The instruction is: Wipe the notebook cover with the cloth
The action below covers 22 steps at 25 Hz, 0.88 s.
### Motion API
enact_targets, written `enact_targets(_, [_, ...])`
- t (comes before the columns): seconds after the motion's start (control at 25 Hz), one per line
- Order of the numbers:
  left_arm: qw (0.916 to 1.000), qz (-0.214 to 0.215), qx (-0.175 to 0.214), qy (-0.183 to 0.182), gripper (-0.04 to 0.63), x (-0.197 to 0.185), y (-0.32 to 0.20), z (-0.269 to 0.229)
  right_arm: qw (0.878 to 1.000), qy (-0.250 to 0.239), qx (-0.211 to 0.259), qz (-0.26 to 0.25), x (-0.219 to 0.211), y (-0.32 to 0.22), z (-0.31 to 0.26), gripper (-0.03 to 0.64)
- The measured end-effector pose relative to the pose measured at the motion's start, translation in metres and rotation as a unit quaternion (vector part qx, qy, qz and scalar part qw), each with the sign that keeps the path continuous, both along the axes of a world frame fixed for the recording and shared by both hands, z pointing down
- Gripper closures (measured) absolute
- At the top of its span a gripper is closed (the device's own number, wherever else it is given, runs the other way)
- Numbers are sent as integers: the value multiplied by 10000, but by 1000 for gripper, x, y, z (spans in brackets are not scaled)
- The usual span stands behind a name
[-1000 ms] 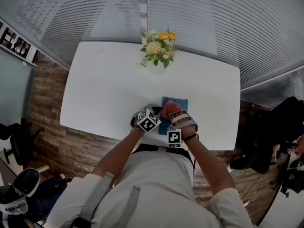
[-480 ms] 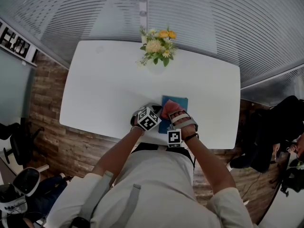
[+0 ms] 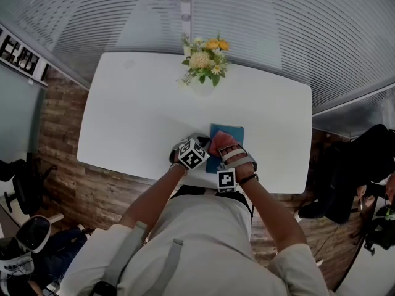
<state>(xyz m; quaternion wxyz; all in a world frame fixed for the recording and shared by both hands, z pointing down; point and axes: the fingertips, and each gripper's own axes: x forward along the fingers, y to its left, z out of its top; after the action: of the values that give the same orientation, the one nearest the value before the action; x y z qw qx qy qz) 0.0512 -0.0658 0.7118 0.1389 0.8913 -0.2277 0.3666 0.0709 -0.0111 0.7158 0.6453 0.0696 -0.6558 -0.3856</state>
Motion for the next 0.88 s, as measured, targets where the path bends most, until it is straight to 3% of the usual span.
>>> enact_targets(0.88, [10000, 0, 22, -12, 595, 0, 1, 2, 10000, -28, -72, -10, -2, 12, 1, 611])
